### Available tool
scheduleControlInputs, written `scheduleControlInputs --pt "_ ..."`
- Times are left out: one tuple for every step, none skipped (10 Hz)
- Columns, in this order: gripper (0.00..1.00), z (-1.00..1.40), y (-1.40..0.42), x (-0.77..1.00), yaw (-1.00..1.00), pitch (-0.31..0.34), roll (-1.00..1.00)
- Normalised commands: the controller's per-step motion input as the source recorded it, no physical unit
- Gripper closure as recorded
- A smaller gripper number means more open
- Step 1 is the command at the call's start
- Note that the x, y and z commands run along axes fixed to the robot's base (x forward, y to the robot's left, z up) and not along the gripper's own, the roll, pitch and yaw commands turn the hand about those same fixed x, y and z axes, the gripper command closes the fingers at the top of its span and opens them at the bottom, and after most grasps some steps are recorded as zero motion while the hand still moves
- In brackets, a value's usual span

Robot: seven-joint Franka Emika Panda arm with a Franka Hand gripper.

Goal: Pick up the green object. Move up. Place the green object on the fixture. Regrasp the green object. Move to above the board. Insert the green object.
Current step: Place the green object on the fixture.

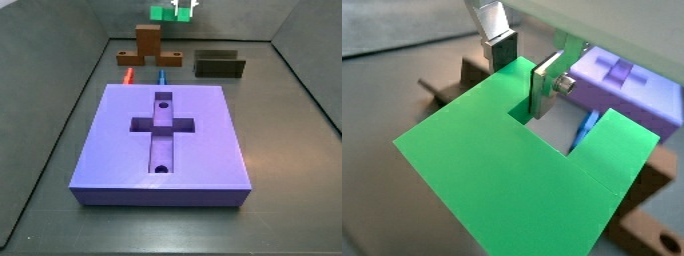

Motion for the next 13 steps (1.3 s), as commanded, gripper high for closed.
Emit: scheduleControlInputs --pt "1.00 0.07 -0.02 0.83 -0.01 0.146 -0.98" --pt "1.00 0.00 -0.02 0.84 0.00 0.166 -0.92" --pt "1.00 0.00 -0.08 0.89 0.00 0.163 -0.84" --pt "1.00 0.02 -0.18 0.89 0.00 0.180 -0.84" --pt "1.00 0.14 -0.22 0.88 0.00 0.171 -0.88" --pt "1.00 0.15 -0.18 0.88 0.00 0.163 -0.85" --pt "1.00 0.12 -0.15 0.87 0.00 0.154 -0.87" --pt "1.00 0.13 -0.15 0.87 0.00 0.154 -0.86" --pt "1.00 0.08 0.00 0.74 0.00 0.106 -0.89" --pt "1.00 0.00 0.00 0.00 0.00 0.000 -0.02" --pt "1.00 0.00 -0.13 0.51 0.01 0.000 -0.20" --pt "1.00 0.00 -0.15 0.97 0.00 0.000 -0.38" --pt "1.00 0.00 -0.22 1.00 0.00 0.017 -0.37"
